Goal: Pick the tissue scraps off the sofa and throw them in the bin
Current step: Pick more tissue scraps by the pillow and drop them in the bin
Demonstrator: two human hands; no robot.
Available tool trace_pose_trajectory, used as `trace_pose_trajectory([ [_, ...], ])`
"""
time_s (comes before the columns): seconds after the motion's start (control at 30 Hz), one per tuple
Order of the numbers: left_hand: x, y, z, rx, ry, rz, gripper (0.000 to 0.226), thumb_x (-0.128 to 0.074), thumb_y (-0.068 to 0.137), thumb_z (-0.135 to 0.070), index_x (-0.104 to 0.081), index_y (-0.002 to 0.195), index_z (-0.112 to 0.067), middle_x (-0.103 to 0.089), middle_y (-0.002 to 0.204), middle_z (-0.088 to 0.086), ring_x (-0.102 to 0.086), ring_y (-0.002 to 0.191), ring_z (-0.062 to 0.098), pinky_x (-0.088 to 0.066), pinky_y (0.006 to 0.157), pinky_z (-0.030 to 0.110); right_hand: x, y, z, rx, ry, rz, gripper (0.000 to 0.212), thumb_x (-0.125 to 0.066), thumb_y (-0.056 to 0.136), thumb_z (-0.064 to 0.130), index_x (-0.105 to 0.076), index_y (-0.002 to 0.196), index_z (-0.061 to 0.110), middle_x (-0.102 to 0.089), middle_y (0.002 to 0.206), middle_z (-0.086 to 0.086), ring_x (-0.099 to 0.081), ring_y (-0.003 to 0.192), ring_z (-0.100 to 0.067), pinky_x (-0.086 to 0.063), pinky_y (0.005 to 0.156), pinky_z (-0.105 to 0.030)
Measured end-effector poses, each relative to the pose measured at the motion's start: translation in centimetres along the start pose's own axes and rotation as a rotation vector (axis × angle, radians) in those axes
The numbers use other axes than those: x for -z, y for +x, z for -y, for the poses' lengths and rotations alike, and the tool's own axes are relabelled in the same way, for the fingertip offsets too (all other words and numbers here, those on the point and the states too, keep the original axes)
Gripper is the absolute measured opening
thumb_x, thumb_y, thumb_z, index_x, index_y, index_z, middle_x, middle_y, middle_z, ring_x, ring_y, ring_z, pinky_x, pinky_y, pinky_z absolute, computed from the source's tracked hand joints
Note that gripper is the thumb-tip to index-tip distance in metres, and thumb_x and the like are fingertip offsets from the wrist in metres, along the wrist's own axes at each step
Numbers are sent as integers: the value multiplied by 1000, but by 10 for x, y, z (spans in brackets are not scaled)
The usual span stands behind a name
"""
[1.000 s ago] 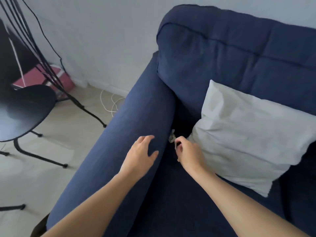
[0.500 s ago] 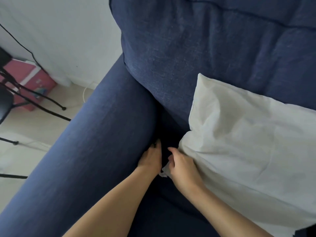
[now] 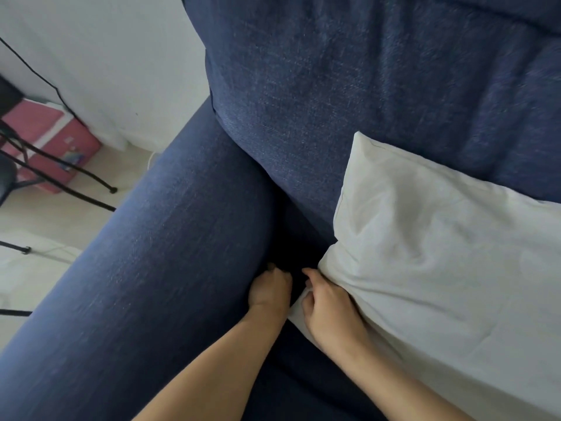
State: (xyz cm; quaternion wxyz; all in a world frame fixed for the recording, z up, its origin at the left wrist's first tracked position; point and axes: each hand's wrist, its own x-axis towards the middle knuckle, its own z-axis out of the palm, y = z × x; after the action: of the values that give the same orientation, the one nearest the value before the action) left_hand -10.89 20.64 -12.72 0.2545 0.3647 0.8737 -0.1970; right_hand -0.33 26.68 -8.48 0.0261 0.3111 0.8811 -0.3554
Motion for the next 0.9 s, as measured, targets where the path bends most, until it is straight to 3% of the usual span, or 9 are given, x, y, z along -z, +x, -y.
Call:
trace_pose_trajectory([
  [0.13, 6, -15, 7, 20, -189, 40, 46, -69, 89, -10, -51, 132, -5, -59, 124, 16, -66, 100, 25, -56, 75, 32, 1, 0, 7, -50, -13, 26, 54, -47, 96, 9, -44, 150, 17, -70, 125, -4, -66, 115, -16, -51, 98, -26],
  [0.23, 23, -32, 23, 6, -447, 42, 30, -59, 94, -8, -56, 124, -7, -63, 116, 14, -66, 98, 26, -57, 79, 35, 1, -4, 18, -78, -4, 92, 57, -53, 95, 13, -42, 151, 17, -67, 129, -5, -64, 119, -19, -51, 100, -31],
  [0.33, 49, -56, 46, -89, -661, -97, 23, -47, 97, -10, -61, 115, -12, -66, 111, 14, -65, 98, 30, -53, 79, 35, 13, -7, 38, -84, 15, 98, 55, -56, 93, 13, -47, 147, 20, -70, 125, -3, -65, 116, -20, -52, 97, -35],
  [0.43, 77, -89, 75, -149, -776, -209, 25, -46, 93, -5, -70, 100, -11, -69, 92, 6, -66, 83, 22, -48, 64, 24, 28, -7, 61, -108, 52, 7, 51, -48, 93, 4, -53, 141, 18, -69, 124, -5, -65, 115, -23, -52, 97, -37],
  [0.53, 107, -131, 113, -151, -836, -298, 29, -42, 93, -3, -70, 96, -9, -64, 83, 1, -57, 69, 14, -38, 51, 14, 43, -15, 91, -131, 87, -79, 46, -42, 95, 3, -57, 135, 20, -69, 114, -2, -69, 102, -24, -58, 87, -44],
  [0.63, 124, -173, 165, -47, -943, -354, 29, -39, 92, -10, -68, 88, -12, -67, 78, -2, -53, 60, 10, -38, 48, 20, 50, -29, 128, -127, 111, -104, 44, -39, 94, 6, -58, 130, 24, -69, 107, 4, -69, 98, -25, -60, 81, -48],
  [0.73, 116, -217, 230, 106, -1018, -385, 18, -55, 84, -31, -65, 85, -16, -69, 76, -3, -58, 62, 11, -42, 51, 25, 43, -49, 176, -108, 92, -90, 44, -38, 91, 11, -58, 126, 28, -69, 101, 10, -70, 95, -24, -61, 80, -49],
  [0.8, 96, -247, 275, 176, -1014, -395, 13, -62, 82, -26, -64, 90, -17, -66, 81, -4, -61, 74, 16, -42, 56, 25, 29, -65, 214, -72, 88, -70, 43, -39, 91, 12, -59, 126, 28, -68, 96, 9, -70, 92, -24, -61, 79, -49],
  [0.9, 48, -289, 341, 252, -1054, -378, 15, -53, 91, -14, -64, 102, -15, -65, 89, 4, -60, 78, 22, -43, 59, 26, -3, -92, 274, -17, 82, -14, 43, -38, 94, 13, -57, 130, 28, -67, 101, 5, -69, 96, -24, -61, 80, -49],
])
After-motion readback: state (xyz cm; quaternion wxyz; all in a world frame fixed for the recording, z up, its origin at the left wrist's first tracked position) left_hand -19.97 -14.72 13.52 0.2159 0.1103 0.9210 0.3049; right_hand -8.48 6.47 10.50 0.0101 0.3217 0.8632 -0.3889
